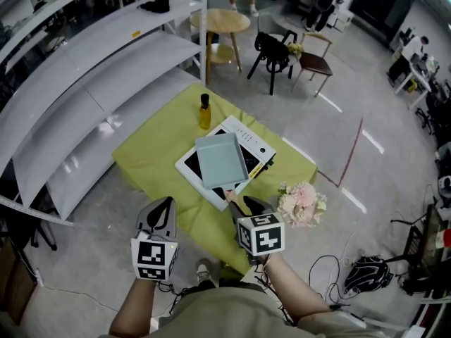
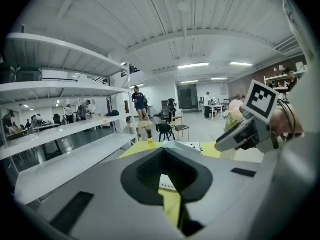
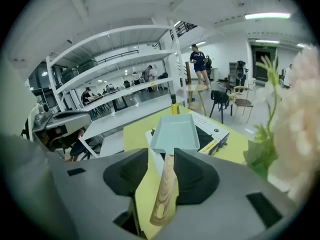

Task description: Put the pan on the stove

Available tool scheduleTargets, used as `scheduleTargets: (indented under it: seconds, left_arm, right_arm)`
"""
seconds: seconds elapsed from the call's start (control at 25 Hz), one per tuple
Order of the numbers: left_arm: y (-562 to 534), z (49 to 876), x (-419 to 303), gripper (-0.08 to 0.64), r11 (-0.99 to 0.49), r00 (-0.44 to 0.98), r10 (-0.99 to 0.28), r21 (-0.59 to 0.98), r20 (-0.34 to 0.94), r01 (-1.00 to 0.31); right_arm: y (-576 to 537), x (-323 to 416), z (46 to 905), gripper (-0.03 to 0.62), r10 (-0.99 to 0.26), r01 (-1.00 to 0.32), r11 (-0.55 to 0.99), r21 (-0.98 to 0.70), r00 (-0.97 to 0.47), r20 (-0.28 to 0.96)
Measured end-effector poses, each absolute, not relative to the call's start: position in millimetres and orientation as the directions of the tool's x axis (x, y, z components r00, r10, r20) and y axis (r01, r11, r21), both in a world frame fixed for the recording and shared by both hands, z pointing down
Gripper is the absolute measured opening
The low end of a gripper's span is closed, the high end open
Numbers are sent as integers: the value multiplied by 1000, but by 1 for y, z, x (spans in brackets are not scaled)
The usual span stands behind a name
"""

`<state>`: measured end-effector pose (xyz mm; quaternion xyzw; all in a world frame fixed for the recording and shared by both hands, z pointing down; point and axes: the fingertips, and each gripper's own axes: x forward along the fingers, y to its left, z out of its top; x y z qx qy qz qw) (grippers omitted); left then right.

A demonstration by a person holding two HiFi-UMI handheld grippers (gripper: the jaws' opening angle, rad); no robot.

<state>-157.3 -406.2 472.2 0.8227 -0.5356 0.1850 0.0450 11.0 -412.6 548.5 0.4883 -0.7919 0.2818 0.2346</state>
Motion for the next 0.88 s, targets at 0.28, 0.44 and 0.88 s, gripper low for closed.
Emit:
scheduleTargets:
  seconds: [0.28,0.44,0.88]
  left_arm:
    - [-386,405,-158,6,-403,361,-905,-184,224,-897]
    - [-372,371,-156,6,-394,367,-917,-211,159,-894]
    - [-323,302,-150,6,-364,376,-927,-266,6,-893]
  right_arm:
    - [-395,16,475,124,-743,-899,402,-174,-432,512]
    - [-381,25,433,84,-798,-903,413,-122,-423,429]
    - [-333,42,330,6,-888,-900,435,-40,-436,145]
